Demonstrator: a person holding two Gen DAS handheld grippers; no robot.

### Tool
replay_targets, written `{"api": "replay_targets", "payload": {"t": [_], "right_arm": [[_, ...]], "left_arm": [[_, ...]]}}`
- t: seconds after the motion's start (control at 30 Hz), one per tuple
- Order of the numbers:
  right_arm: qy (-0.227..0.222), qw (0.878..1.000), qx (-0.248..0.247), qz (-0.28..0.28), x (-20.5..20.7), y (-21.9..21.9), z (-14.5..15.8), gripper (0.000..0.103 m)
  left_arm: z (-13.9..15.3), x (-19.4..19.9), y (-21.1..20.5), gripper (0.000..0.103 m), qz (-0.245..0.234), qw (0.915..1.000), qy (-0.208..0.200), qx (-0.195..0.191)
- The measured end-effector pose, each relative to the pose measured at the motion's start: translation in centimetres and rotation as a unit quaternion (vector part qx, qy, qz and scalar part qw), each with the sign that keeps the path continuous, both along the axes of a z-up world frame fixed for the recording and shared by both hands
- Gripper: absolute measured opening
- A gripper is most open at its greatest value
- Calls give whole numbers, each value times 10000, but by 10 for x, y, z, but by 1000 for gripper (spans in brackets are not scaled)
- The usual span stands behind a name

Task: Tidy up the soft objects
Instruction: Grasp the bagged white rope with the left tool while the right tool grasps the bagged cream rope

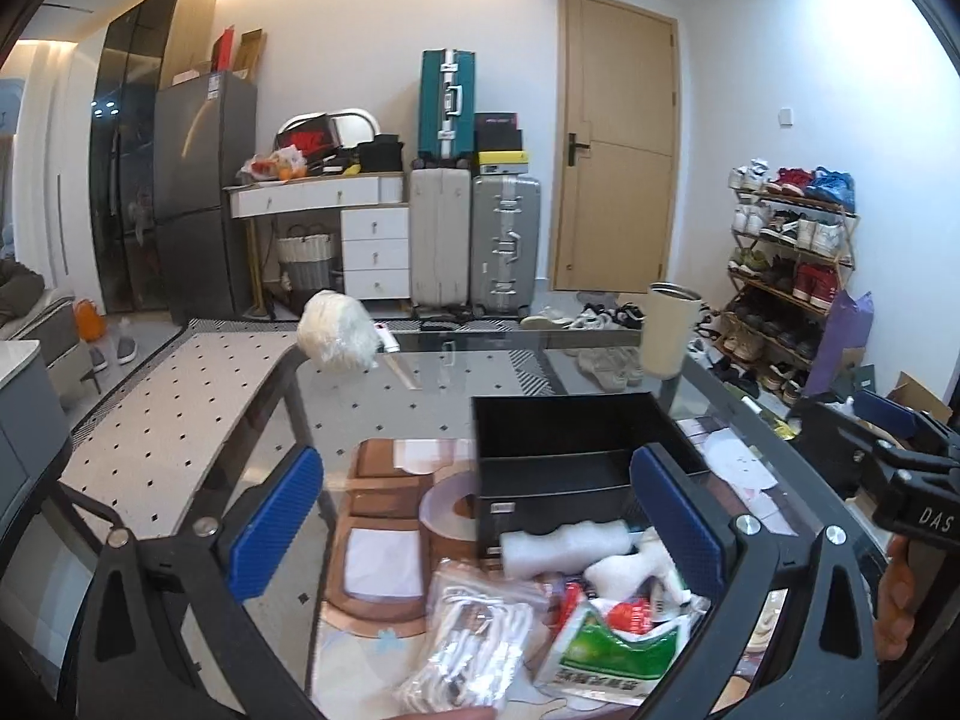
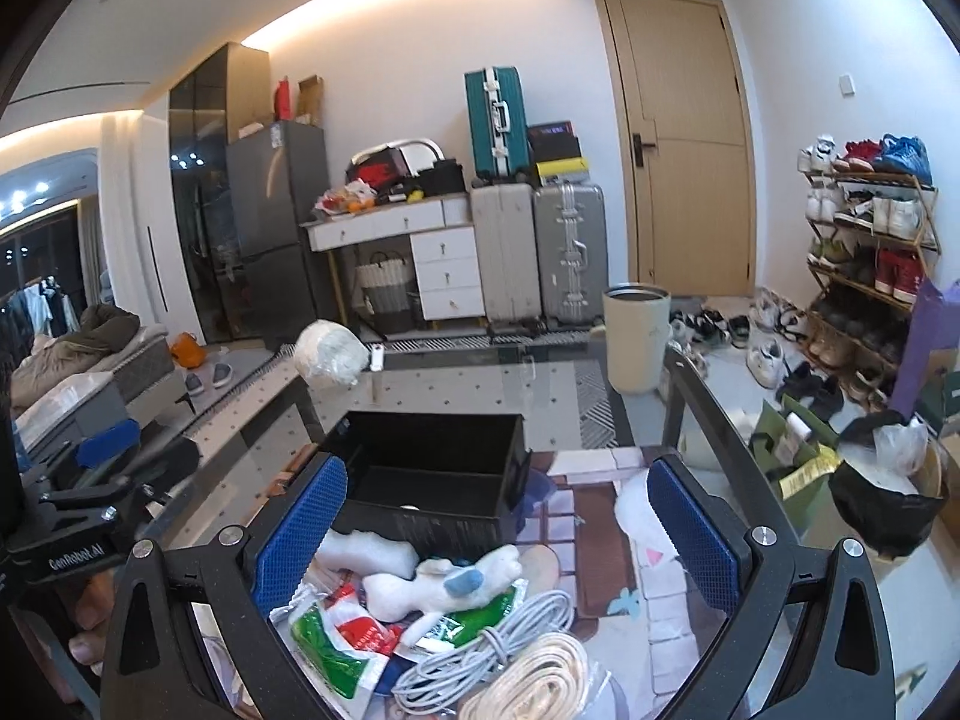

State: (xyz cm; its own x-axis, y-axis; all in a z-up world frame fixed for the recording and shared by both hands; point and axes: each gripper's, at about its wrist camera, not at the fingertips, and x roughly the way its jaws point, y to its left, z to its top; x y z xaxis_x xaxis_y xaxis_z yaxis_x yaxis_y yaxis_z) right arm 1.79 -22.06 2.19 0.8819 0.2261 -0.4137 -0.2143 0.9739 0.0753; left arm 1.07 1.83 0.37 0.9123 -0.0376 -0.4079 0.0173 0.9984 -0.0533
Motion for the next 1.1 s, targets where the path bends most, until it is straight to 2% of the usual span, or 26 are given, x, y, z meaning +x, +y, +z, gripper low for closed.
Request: {"api": "replay_targets", "payload": {"t": [0.1,0.23,0.27,0.33,0.43,0.5,0.6,0.67,0.73,0.87,1.0,1.1], "right_arm": [[160,9999,-59,-26,4,0,-3,102],[425,9989,-185,-41,10,0,-9,102],[563,9979,-302,-89,14,0,-12,102],[1062,9930,-455,-257,27,-4,-25,102],[2070,9777,-150,-309,48,-18,-51,102],[2333,9718,-145,-308,52,-22,-62,102],[2550,9665,-155,-254,53,-25,-76,102],[2740,9613,-104,-260,54,-28,-84,102],[2925,9559,-63,-243,53,-29,-90,102],[3347,9423,-64,-8,53,-26,-105,102],[3378,9411,-173,25,49,-25,-110,102],[3395,9404,-172,18,47,-28,-110,100]], "left_arm": [[-3,5,6,103,165,9997,172,2],[-10,18,13,103,110,9972,735,-29],[-14,22,14,103,185,9959,886,84],[-24,28,10,103,255,9912,1222,442],[-34,32,14,103,309,9857,1599,431],[-43,36,14,103,479,9790,1878,638],[-52,38,10,103,405,9722,2115,922],[-60,39,11,103,236,9690,2323,804],[-69,41,11,103,-82,9624,2640,637],[-76,39,5,103,-592,9542,2876,575],[-84,40,-3,101,-676,9480,3027,711],[-92,42,-6,93,-637,9432,3144,866]]}}
